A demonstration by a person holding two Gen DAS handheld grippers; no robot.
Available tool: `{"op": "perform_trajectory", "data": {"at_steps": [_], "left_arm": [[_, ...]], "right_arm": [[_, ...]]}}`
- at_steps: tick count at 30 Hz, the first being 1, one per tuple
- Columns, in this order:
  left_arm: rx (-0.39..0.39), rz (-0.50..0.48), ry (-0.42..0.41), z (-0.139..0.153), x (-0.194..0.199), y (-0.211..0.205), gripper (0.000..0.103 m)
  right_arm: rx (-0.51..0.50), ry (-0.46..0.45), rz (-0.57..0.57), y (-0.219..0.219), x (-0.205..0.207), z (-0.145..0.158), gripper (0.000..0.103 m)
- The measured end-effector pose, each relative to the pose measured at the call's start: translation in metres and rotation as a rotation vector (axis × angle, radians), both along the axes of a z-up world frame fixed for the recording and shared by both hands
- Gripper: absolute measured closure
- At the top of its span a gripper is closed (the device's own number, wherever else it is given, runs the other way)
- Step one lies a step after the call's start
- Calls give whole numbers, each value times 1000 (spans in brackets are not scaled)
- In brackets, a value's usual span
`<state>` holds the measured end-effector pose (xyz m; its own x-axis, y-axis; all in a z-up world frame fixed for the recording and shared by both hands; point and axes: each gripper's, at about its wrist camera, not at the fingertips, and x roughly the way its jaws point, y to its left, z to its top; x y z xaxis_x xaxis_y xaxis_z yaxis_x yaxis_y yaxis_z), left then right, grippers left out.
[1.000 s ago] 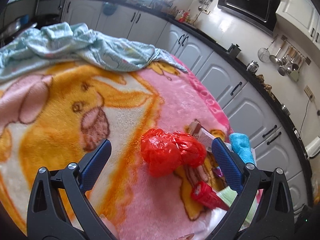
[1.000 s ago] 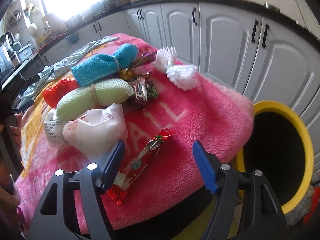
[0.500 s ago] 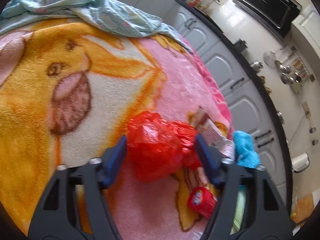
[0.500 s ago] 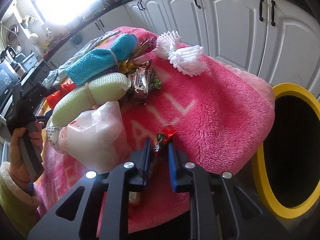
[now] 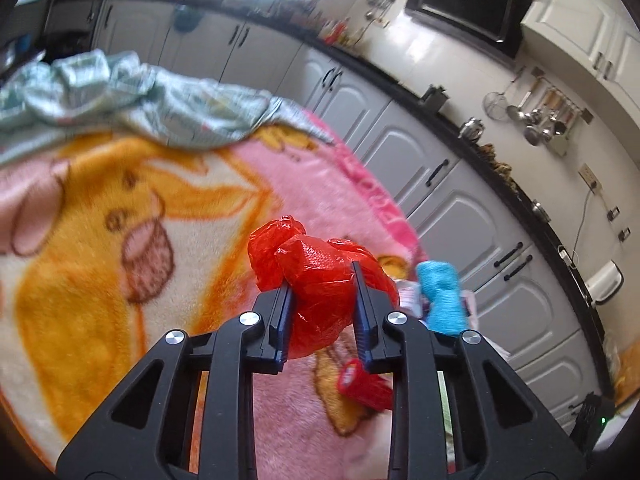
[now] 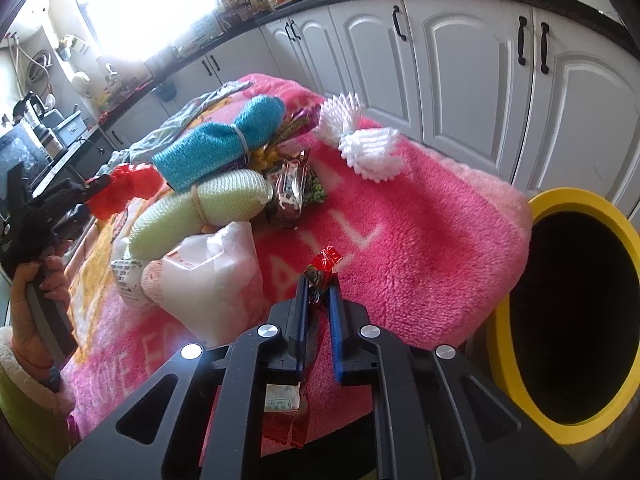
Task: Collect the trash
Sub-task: 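Grasp the red plastic bag with the left gripper while the right gripper grasps a red wrapper, then carry the red bag and red wrapper over the yellow bin with both grippers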
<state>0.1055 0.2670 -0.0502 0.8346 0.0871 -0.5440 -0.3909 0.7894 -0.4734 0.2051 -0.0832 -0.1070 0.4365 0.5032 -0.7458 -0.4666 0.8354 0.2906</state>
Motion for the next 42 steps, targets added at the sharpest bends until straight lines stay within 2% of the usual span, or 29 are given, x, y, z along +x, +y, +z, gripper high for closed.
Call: {"op": "perform_trajectory", "data": {"at_steps": [2, 8, 17, 22, 32, 42], "left_arm": [[15, -16, -24, 11, -4, -7, 93], [42, -75, -78, 35, -11, -34, 93], [79, -223, -121, 63, -6, -92, 94], [115, -286, -141, 70, -1, -121, 94], [140, -408, -167, 80, 10, -176, 94], [165, -506, -181, 84, 21, -226, 94]], "right_arm": [[6, -16, -4, -5, -1, 6, 93], [17, -59, -2, -13, -8, 22, 93], [50, -127, -36, -36, -14, 51, 93], [66, -170, -69, -55, -16, 67, 93], [92, -253, -149, -99, -18, 98, 93], [93, -312, -242, -141, -16, 114, 93]]}}
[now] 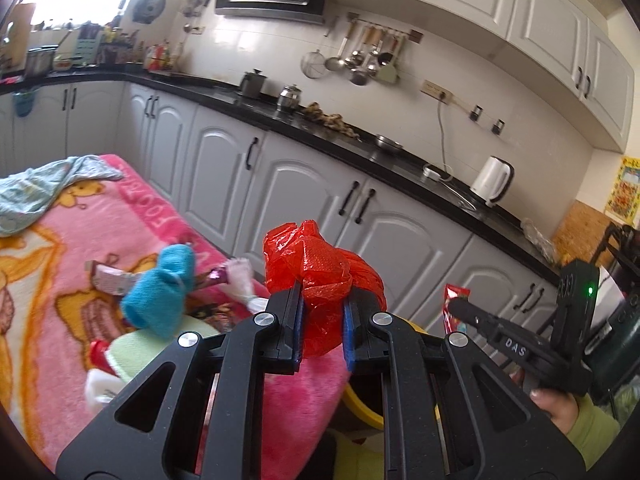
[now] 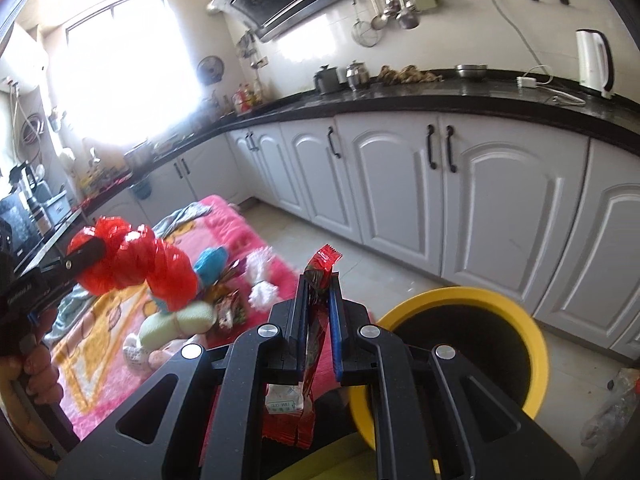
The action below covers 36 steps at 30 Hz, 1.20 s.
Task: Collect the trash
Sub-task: 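Carry the red bag and red wrapper over the yellow bin with both grippers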
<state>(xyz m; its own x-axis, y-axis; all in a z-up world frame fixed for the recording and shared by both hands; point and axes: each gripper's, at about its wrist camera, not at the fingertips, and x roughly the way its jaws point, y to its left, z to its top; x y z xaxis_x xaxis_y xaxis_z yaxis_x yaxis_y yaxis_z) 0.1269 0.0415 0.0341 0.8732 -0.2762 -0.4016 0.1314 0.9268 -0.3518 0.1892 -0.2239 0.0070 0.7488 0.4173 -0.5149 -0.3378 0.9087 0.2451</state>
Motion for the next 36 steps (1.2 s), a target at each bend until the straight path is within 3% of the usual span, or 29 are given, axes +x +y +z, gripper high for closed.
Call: {"op": "perform_trajectory", "data": {"at_steps": [14, 24, 36], "left_arm": [[45, -113, 23, -12, 27, -71, 94], [75, -187, 95, -49, 55, -121, 93], [125, -255, 204, -100, 84, -162, 93]], "right_arm": [[-2, -16, -113, -60, 17, -1, 93], [-18, 10, -158, -88, 31, -19, 93], [10, 115, -196, -110, 56, -61, 90]]}}
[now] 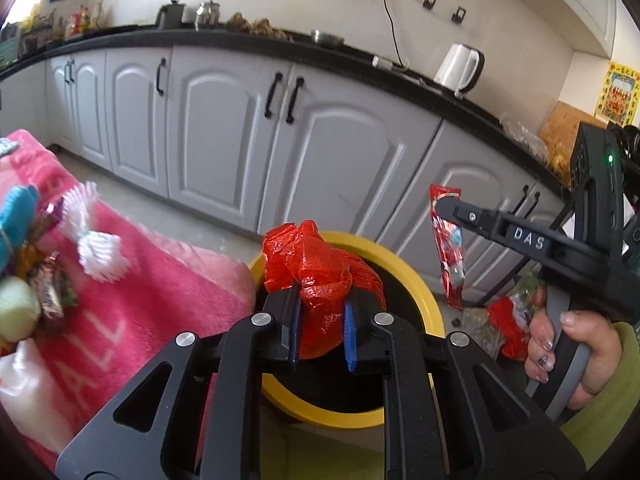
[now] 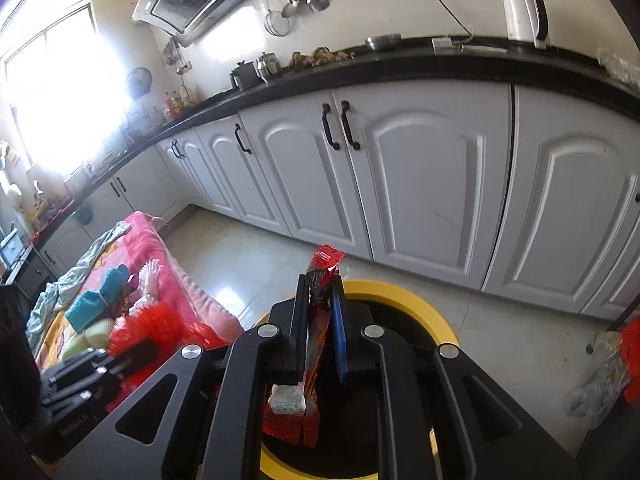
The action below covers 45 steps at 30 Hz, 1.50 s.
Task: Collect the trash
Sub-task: 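Carry the red bag and red wrapper over the yellow bin with both grippers, then open both grippers to drop the bag and wrapper into the bin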
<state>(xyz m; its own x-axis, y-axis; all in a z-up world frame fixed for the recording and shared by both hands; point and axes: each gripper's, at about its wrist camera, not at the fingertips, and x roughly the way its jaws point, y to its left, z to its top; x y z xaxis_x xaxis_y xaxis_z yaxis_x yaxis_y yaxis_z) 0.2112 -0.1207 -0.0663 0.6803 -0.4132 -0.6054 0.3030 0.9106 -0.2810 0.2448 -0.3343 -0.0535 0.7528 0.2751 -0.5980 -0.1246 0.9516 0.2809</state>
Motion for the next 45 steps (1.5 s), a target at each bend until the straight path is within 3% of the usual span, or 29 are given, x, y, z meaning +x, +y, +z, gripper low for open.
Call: {"op": "perform_trajectory", "data": {"at_steps": [3, 7, 10, 12, 17, 25, 34, 45], "left_arm": [[1, -12, 26, -9, 5, -6, 92], [-1, -22, 57, -19, 10, -10, 84], [-14, -25, 74, -22, 12, -11, 64], [-19, -26, 71, -22, 14, -13, 60], [-15, -34, 49, -16, 11, -21, 36], [6, -8, -2, -1, 3, -15, 13], [-14, 44, -36, 18, -2, 4, 11], [6, 125, -90, 36, -12, 38, 11]], "right_arm": [[20, 25, -4, -4, 5, -7, 78], [36, 44, -24, -10, 4, -13, 73], [37, 41, -46, -18, 0, -11, 63], [37, 31, -66, -25, -7, -8, 60], [48, 3, -113, -39, -19, 0, 51], [21, -35, -120, -39, -22, 10, 41], [-34, -80, -135, -30, -30, 17, 27], [-59, -102, -83, -4, -37, 23, 19]]}}
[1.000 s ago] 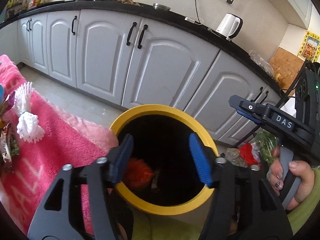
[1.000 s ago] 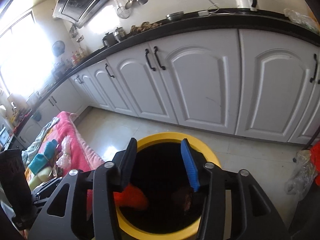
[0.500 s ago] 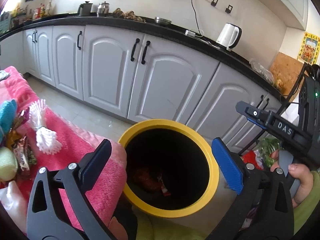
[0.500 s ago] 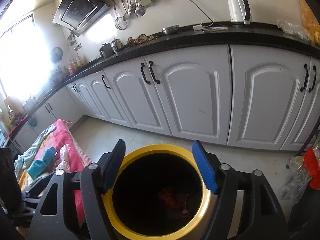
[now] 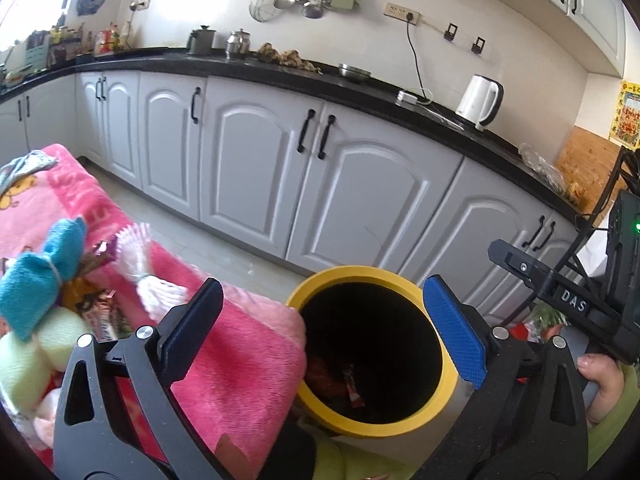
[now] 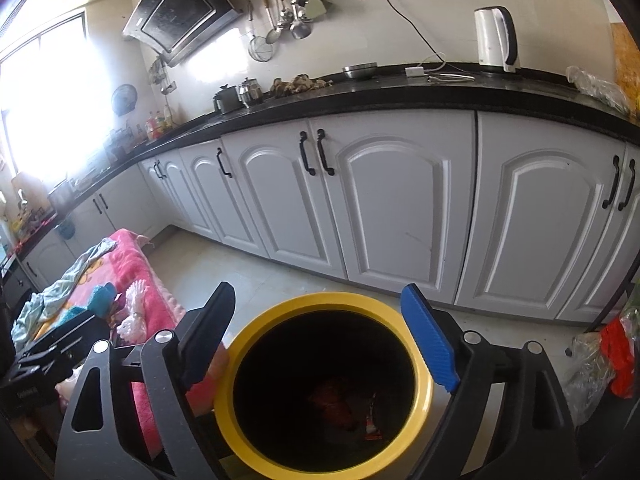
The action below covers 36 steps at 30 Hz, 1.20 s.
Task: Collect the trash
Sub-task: 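Open both grippers to drop the bag and wrapper into the bin, then grasp the blue sponge with the left gripper while the right gripper grasps the white mesh bundle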
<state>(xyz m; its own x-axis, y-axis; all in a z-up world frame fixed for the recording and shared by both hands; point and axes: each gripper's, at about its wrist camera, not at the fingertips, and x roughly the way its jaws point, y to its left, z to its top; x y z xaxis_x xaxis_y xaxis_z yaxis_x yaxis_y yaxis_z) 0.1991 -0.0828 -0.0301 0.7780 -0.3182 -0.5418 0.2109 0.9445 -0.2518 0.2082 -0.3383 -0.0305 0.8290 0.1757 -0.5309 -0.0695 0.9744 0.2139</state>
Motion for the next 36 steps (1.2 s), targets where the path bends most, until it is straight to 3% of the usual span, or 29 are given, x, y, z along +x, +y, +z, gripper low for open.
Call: {"op": "perform_trajectory", "data": {"at_steps": [26, 36], "left_arm": [[-25, 232, -53, 21, -18, 102, 11], [-50, 360, -62, 19, -34, 154, 11]], "right_arm": [[-29, -39, 156, 58, -16, 14, 14], [-51, -49, 296, 112, -7, 23, 13]]}}
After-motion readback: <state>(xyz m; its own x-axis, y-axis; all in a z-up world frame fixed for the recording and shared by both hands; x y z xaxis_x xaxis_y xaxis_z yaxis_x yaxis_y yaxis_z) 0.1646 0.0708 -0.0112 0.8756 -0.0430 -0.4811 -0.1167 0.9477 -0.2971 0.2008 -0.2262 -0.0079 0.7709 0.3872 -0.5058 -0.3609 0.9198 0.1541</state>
